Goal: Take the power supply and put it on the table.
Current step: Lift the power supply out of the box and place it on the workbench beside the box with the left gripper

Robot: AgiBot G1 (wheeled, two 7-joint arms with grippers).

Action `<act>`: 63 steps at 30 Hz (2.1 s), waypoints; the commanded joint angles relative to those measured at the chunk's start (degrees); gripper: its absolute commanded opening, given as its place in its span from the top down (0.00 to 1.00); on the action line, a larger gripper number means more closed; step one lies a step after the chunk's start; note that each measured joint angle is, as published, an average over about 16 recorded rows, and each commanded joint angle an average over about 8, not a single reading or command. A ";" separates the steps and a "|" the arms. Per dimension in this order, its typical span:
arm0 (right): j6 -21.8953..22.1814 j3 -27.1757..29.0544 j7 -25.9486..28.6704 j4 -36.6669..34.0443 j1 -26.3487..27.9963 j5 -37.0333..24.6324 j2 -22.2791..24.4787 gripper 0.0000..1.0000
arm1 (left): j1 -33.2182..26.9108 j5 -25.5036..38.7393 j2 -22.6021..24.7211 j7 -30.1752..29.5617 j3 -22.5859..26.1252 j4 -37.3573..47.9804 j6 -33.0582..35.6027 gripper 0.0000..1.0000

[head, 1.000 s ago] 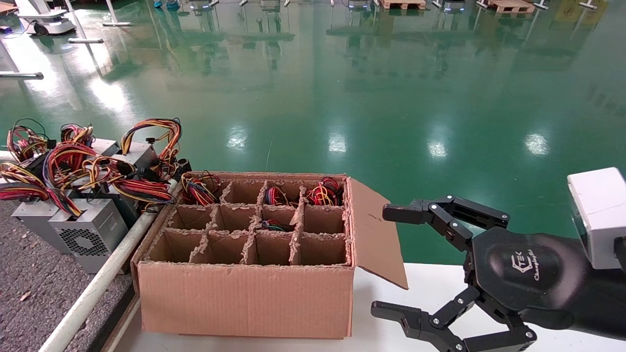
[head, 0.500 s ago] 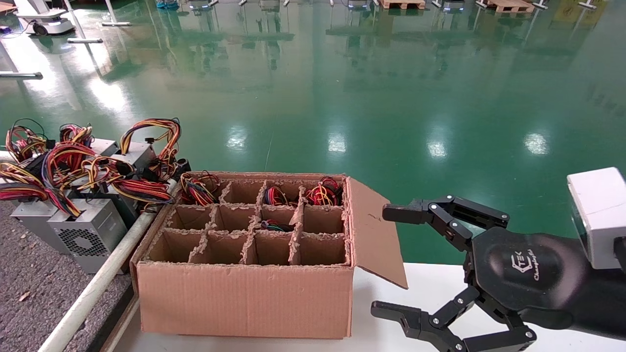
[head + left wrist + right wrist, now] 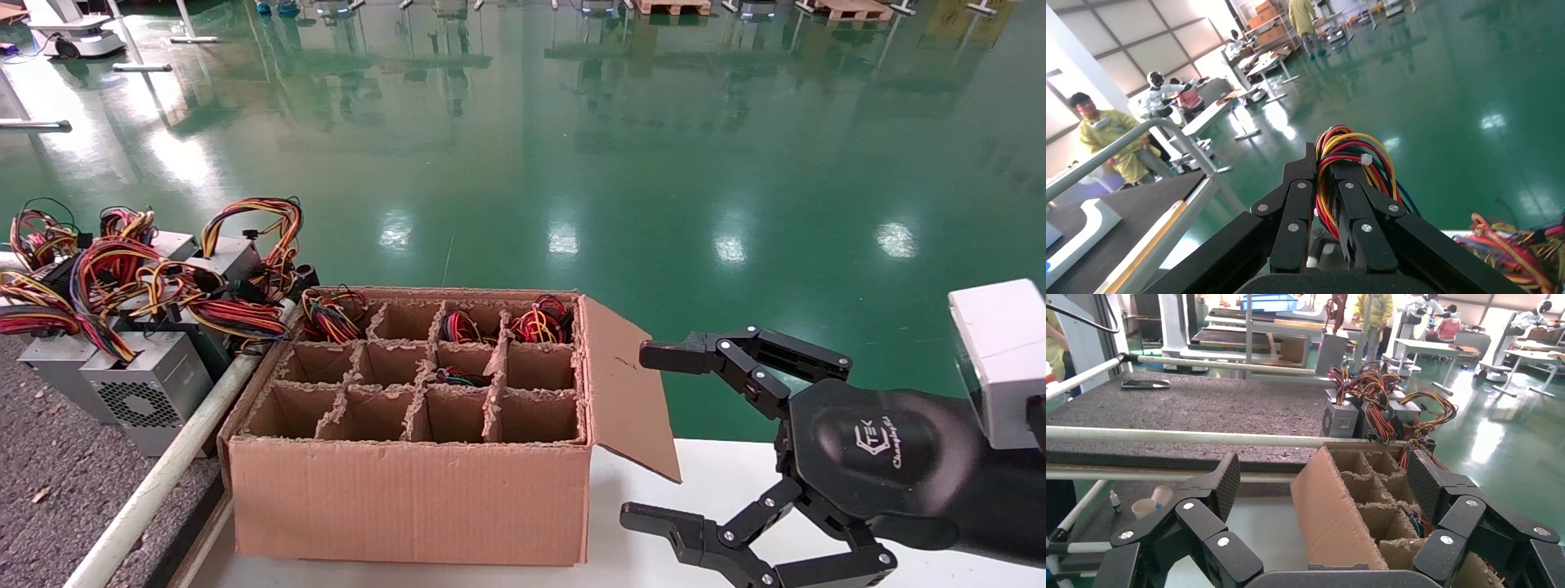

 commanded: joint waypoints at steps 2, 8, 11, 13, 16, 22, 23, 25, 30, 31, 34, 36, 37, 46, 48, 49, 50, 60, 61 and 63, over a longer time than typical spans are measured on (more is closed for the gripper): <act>0.00 0.00 0.00 0.00 0.00 0.00 0.00 0.00 | 1.23 -0.22 0.26 0.58 -0.17 0.33 -0.65 1.00; 0.00 0.00 0.00 0.00 0.00 0.00 0.00 0.00 | 4.41 -1.74 1.39 2.03 -1.26 0.28 -2.74 1.00; 0.00 0.00 0.00 0.00 0.00 0.00 0.00 0.00 | 5.96 -2.63 2.24 2.41 -1.91 0.15 -3.76 1.00; 0.00 0.00 0.00 0.00 0.00 0.00 0.00 0.00 | 6.90 -3.15 2.83 2.51 -2.29 0.04 -4.30 1.00; 0.00 0.00 0.00 0.00 0.00 0.00 0.00 0.00 | 8.16 -3.78 3.72 2.59 -2.76 -0.21 -5.09 1.00; 0.00 0.00 0.00 0.00 0.00 0.00 0.00 0.00 | 10.19 -4.49 5.37 2.74 -3.30 -0.96 -6.83 1.00; 0.00 0.00 0.00 0.00 0.00 0.00 0.00 0.00 | 10.54 -4.61 5.60 2.76 -3.39 -1.11 -7.04 1.00; 0.00 0.00 0.00 0.00 0.00 0.00 0.00 0.00 | 11.30 -4.91 6.02 2.81 -3.60 -1.40 -7.39 1.00; 0.00 0.00 0.00 0.00 0.00 0.00 0.00 0.00 | 13.33 -5.91 6.80 2.76 -4.33 -1.92 -7.86 1.00; 0.00 0.00 0.00 0.00 0.00 0.00 0.00 0.00 | 13.70 -6.14 6.93 2.71 -4.49 -1.98 -7.99 1.00; 0.00 0.00 0.00 0.00 0.00 0.00 0.00 0.00 | 14.69 -6.84 7.34 2.51 -4.99 -2.10 -8.46 1.00; 0.00 0.00 0.00 0.00 0.00 0.00 0.00 0.00 | 15.25 -7.29 7.57 2.37 -5.30 -2.18 -8.82 1.00; 0.00 0.00 0.00 0.00 0.00 0.00 0.00 0.00 | 15.51 -7.51 7.68 2.30 -5.46 -2.22 -8.98 1.00; 0.00 0.00 0.00 0.00 0.00 0.00 0.00 0.00 | 17.49 -9.20 8.30 1.81 -6.65 -2.67 -9.72 1.00; 0.00 0.00 0.00 0.00 0.00 0.00 0.00 0.00 | 17.91 -9.57 8.42 1.65 -6.91 -2.69 -9.83 1.00; 0.00 0.00 0.00 0.00 0.00 0.00 0.00 0.00 | 18.12 -9.75 8.48 1.55 -7.04 -2.69 -9.90 1.00; 0.00 0.00 0.00 0.00 0.00 0.00 0.00 0.00 | 18.32 -9.92 8.54 1.46 -7.16 -2.68 -9.97 1.00; 0.00 -0.01 0.00 0.00 0.00 0.00 0.00 0.00 | 19.72 -10.95 8.28 1.14 -7.89 -2.87 -10.56 1.00; 0.00 -0.01 0.00 0.00 0.00 0.00 0.00 0.00 | 19.73 -10.99 8.17 1.16 -7.91 -2.90 -10.69 1.00; 0.00 -0.01 0.00 0.00 0.00 0.00 0.00 0.00 | 19.71 -11.04 7.94 1.24 -7.95 -2.95 -11.01 1.00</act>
